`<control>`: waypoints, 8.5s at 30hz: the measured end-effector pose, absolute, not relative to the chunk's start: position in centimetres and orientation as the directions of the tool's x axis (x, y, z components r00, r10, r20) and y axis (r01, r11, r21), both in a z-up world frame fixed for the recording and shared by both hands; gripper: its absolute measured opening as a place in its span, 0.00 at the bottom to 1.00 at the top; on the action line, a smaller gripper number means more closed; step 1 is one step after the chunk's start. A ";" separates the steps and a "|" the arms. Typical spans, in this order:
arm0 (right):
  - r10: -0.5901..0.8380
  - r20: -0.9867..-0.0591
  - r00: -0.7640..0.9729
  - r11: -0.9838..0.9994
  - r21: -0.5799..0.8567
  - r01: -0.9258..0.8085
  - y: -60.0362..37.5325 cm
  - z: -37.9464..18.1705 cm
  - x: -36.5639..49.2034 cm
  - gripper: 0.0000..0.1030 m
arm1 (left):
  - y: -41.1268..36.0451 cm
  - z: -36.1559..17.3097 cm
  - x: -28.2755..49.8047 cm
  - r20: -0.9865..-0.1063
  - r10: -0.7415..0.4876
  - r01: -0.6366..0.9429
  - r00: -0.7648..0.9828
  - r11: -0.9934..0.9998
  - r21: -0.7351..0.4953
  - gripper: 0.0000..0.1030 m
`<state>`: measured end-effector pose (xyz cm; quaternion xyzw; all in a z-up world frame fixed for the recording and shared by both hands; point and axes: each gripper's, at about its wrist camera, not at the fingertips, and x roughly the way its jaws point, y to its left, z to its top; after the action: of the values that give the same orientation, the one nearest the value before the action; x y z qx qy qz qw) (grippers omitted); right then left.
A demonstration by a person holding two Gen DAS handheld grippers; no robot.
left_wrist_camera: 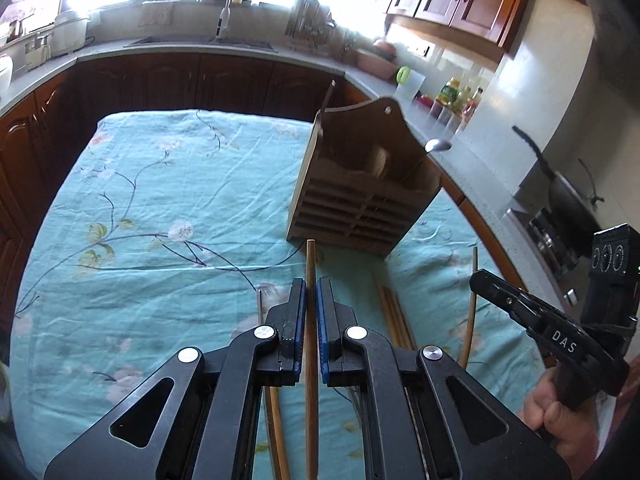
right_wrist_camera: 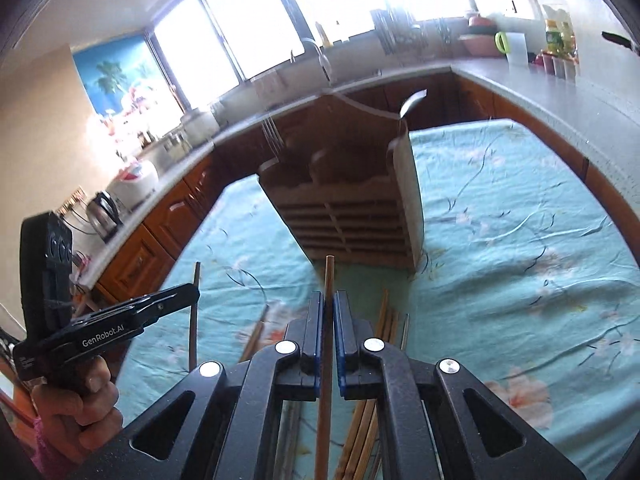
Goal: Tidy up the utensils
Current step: 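Lift the chopstick with the left gripper while the right gripper carries its chopstick into the caddy, then open both grippers to drop the chopsticks into the caddy, then grasp a chopstick with the left gripper while the right gripper grasps a thin metal chopstick, then carry the left gripper's chopstick over the caddy while the right gripper lowers its chopstick in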
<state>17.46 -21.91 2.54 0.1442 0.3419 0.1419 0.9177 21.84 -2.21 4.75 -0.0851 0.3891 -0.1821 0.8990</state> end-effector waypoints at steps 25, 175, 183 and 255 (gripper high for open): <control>0.332 -0.378 0.864 0.912 0.363 -0.192 -24.6 11.1 14.3 0.05 | -0.2 13.0 18.3 -0.502 -0.423 0.310 0.754 0.903 -0.296 0.04; 0.165 -0.744 0.647 0.975 0.220 0.004 -23.3 -6.0 19.4 0.30 | -2.7 -5.0 27.7 -0.833 -0.175 0.153 0.525 0.982 -0.110 0.41; 0.176 -0.765 0.619 0.976 0.219 -0.006 -22.7 -7.0 20.7 0.22 | -4.3 -5.9 29.3 -0.845 -0.149 0.181 0.514 0.981 -0.063 0.27; 0.222 -0.340 0.914 0.947 0.299 -0.118 -25.8 12.3 15.2 0.04 | 0.2 15.6 20.2 -0.436 -0.372 0.297 0.819 0.926 -0.233 0.03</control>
<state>15.25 -25.76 12.30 0.1372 0.1881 0.0877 0.9686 20.20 0.19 15.56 -0.0772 0.2436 -0.1759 0.9507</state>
